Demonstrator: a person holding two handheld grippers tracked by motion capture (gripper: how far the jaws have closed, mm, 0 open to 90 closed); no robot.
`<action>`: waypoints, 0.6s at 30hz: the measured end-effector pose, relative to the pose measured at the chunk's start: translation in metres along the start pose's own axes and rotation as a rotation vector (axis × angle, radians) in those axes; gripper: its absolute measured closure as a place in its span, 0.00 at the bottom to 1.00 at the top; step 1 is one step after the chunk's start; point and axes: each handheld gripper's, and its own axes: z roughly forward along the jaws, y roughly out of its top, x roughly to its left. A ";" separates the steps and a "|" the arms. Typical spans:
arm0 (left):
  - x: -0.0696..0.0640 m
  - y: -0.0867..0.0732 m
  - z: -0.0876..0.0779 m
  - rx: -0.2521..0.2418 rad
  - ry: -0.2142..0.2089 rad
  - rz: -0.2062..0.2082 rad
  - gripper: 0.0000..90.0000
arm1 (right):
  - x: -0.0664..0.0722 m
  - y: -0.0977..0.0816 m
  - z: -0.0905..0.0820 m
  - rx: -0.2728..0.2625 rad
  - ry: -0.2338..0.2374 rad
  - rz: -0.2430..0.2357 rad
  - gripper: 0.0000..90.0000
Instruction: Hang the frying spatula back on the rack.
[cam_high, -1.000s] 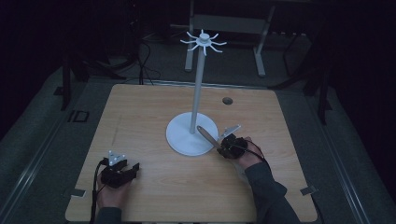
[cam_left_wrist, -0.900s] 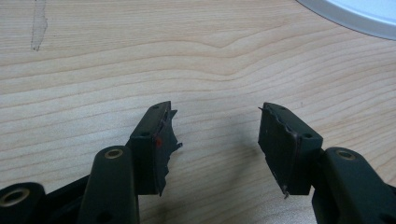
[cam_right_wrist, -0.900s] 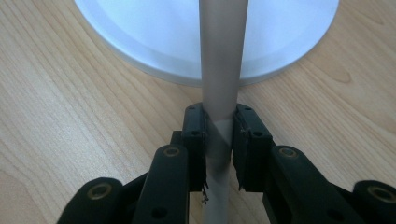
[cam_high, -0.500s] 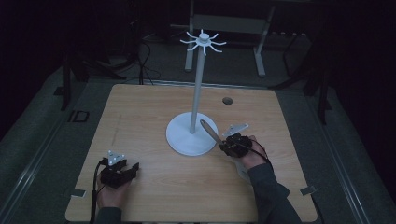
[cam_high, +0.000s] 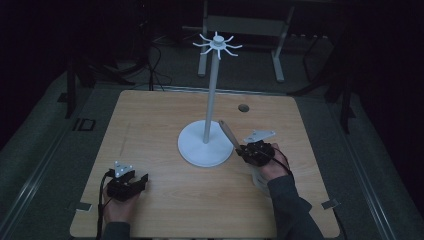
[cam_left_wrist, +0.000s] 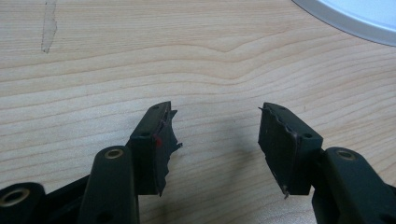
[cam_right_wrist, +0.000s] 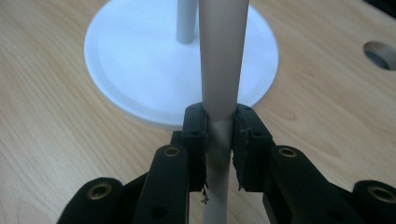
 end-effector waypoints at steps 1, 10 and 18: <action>0.000 0.000 0.000 0.000 0.000 0.000 0.50 | 0.000 0.001 -0.001 -0.010 -0.001 0.004 0.85; 0.001 0.000 0.000 -0.001 0.002 0.000 0.50 | 0.000 0.007 -0.012 -0.104 -0.020 0.020 0.85; 0.001 0.000 -0.001 -0.001 0.004 -0.001 0.50 | 0.002 0.014 -0.020 -0.182 -0.031 0.029 0.85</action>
